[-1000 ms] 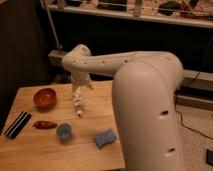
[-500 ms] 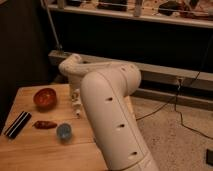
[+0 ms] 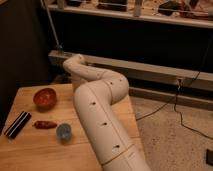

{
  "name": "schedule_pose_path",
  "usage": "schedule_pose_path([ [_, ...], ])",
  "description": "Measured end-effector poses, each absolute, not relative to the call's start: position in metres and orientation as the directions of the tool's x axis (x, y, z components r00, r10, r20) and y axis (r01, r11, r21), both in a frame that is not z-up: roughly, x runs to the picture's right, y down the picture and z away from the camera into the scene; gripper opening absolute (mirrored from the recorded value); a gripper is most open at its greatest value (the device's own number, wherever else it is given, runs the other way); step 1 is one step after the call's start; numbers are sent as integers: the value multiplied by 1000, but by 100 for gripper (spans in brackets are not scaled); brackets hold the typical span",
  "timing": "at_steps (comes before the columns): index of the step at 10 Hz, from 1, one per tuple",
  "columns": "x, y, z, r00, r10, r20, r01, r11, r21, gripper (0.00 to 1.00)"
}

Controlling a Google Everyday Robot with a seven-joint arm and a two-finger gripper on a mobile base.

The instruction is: Place the bottle in the ceramic bowl

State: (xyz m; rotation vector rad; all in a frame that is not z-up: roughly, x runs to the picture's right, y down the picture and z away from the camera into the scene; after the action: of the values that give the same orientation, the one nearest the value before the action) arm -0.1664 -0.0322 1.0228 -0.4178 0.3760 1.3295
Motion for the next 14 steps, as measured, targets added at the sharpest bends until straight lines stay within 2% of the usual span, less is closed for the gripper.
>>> schedule_pose_path([
  [2,-148,-63,1009,150,871,-468,-984,175,10,7],
  [3,-147,-75,999,136,880,-455,-986,166,25,1],
  [5,-163,-104,981,112,913,-392,-993,119,-5,0],
  [7,-194,-136,958,90,952,-292,-993,63,-102,0],
  [8,-221,-152,929,87,971,-224,-982,46,-185,0],
  [11,-269,-145,860,165,982,-88,-935,127,-332,0],
  [14,-312,-114,836,280,960,-14,-884,252,-393,0],
])
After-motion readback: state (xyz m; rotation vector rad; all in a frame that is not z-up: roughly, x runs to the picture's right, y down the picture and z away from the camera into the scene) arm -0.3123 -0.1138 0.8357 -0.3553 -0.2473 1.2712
